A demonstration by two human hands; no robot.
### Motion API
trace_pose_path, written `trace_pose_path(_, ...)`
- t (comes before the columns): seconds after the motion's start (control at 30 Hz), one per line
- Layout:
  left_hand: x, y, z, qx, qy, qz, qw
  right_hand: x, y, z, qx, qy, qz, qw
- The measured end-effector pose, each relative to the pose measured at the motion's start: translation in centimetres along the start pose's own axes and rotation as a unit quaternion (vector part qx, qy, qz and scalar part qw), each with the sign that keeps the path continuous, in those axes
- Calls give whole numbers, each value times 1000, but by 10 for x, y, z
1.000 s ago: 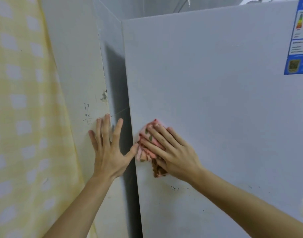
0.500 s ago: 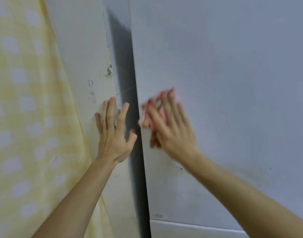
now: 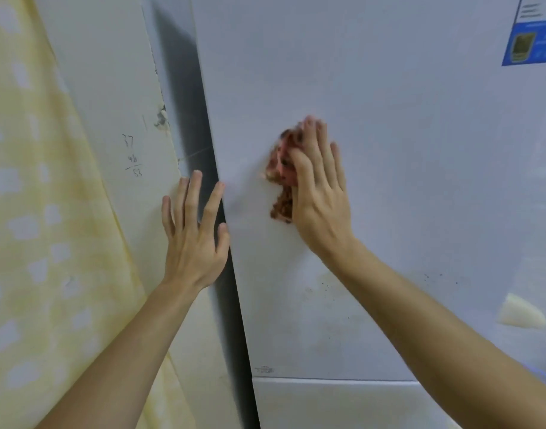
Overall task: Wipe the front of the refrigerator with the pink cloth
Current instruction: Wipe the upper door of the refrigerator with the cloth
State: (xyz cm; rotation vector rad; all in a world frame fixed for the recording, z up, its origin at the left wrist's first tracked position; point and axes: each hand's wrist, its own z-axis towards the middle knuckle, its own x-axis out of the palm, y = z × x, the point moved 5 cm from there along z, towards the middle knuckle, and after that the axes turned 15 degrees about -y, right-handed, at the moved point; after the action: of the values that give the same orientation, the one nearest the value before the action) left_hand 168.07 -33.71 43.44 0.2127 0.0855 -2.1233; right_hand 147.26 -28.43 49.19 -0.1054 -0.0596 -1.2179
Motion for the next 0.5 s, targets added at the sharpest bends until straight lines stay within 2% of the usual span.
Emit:
trace_pose_path(0.1,2,2,-3,-4,-6,1,1000,9,15,-17,-18,-44,12,999)
trace_pose_path(0.2,3,6,-9,-19,-21,-5,1000,14,28,-83,-84,38,71,993)
trace_pose_path(0.27,3,5,-11,-26,-28,-15,999,14,37,-125,-137,127,102,977)
trace_pose_path(0.33,5,-3,-12,-13,-38,-27,999,13,42,-143,-187,173,107,961)
trace_pose_path(0.43,14,-17,-11,14,-44,-45,998,4,31,-120,-209,161,112,958)
trace_pose_path(0.5,19,-24,-8,11,-53,-50,997,-13,8,-90,-191,130,108,967)
